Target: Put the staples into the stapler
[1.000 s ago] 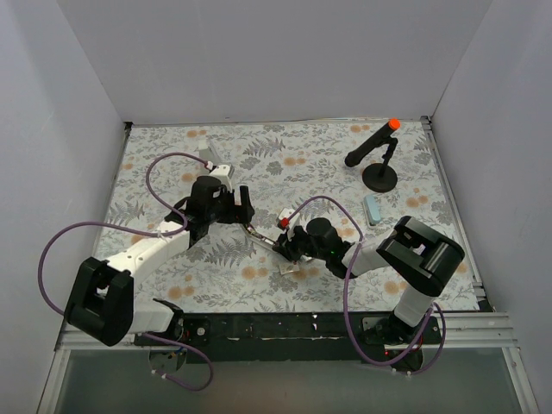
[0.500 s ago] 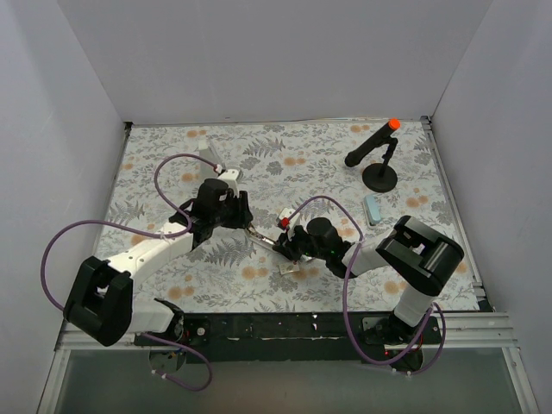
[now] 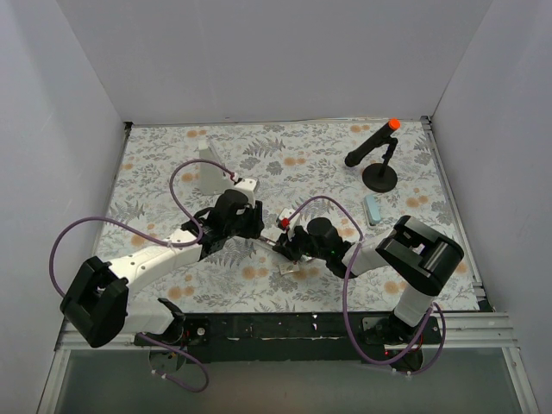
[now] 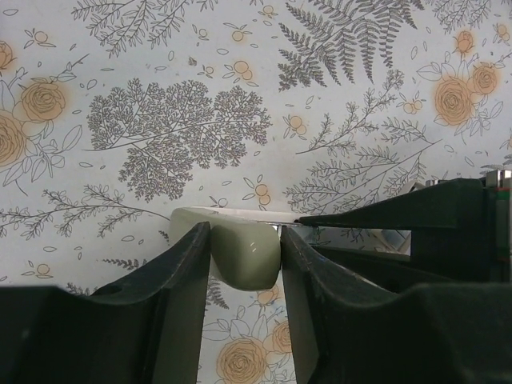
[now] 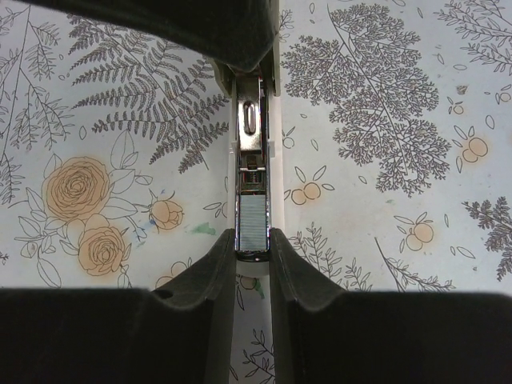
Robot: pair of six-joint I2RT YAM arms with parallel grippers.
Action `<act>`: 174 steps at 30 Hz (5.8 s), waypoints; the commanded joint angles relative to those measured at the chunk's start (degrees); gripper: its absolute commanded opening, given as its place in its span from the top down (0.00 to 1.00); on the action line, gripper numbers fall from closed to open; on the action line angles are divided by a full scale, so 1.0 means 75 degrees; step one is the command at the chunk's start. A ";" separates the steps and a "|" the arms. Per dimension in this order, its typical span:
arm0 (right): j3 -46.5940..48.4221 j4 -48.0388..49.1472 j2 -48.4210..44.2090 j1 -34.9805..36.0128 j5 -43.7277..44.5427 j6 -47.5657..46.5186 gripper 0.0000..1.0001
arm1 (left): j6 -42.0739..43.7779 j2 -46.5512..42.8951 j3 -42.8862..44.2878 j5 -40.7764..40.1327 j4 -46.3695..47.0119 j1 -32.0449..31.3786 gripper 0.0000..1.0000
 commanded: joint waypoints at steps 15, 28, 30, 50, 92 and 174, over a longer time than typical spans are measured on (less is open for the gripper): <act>0.0127 0.0400 0.0170 -0.0018 -0.0372 -0.0026 0.85 | -0.1928 0.0481 -0.0290 0.0887 0.1026 -0.1886 0.66; 0.0209 0.0155 0.0194 -0.0018 -0.0407 -0.0026 0.82 | -0.2608 0.0013 -0.0677 0.0327 0.1531 -0.2086 0.41; 0.0221 0.0026 0.0124 -0.0018 -0.0337 -0.0038 0.73 | -0.2469 -0.0442 -0.0666 -0.0225 0.1355 -0.2005 0.40; 0.3778 -0.7928 -0.1143 -0.0007 0.0437 -0.0775 0.32 | 0.0250 -0.5835 -0.1743 -0.4257 0.0217 -0.0387 0.04; 0.6972 -1.1413 0.1764 0.1037 0.2054 -0.0870 0.99 | 0.1318 -0.6293 -0.1755 -0.4282 0.0217 -0.0387 0.03; 0.2895 -0.9538 -0.7525 -0.3874 0.4582 0.0900 0.15 | 0.0615 -0.8342 -0.1615 -0.5149 -0.0134 -0.0375 0.02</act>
